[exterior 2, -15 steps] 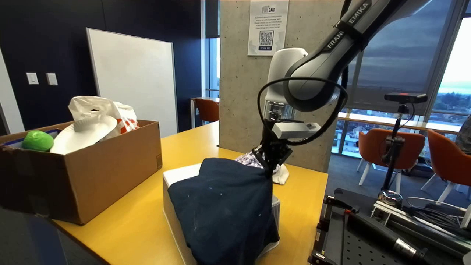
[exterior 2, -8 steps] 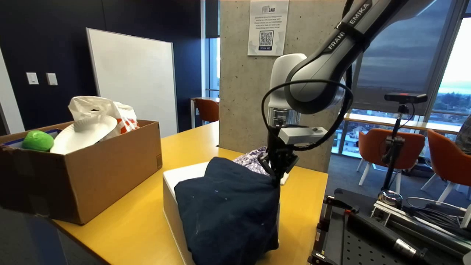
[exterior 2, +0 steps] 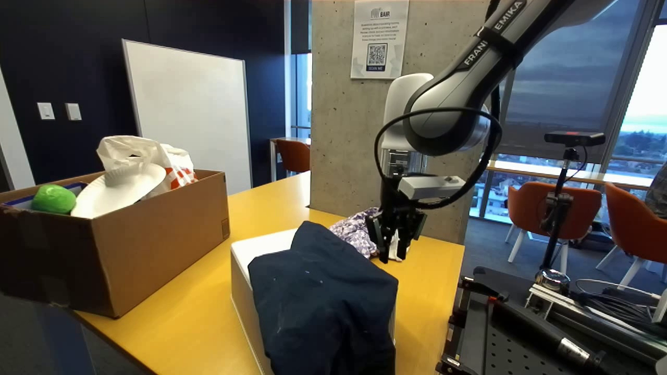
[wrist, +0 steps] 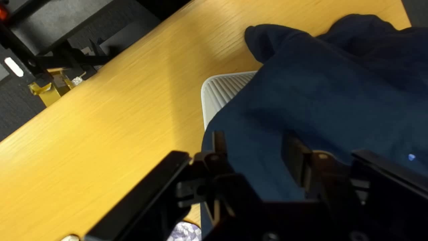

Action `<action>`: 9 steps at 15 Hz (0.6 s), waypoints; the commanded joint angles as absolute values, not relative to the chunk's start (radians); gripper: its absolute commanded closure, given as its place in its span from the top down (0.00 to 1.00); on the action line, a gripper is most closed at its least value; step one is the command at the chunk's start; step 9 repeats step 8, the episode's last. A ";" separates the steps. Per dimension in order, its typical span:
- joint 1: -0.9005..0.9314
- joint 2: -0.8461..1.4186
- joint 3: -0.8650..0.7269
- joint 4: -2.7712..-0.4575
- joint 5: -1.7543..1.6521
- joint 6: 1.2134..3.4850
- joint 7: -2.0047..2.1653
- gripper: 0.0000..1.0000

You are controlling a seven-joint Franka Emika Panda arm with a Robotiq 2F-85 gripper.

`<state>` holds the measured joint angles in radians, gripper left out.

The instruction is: Remove the purple clothing from the top of the container then put the dark blue shirt on top of the container.

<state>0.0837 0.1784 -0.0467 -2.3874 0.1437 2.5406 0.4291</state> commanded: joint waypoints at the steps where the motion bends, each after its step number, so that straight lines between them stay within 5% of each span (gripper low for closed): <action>1: 0.048 0.144 -0.051 -2.367 0.120 2.542 0.380 0.79; 4: 0.028 0.182 -0.048 -2.326 0.131 2.576 0.335 0.99; 9: 0.022 0.206 -0.042 -2.314 0.132 2.625 0.287 1.00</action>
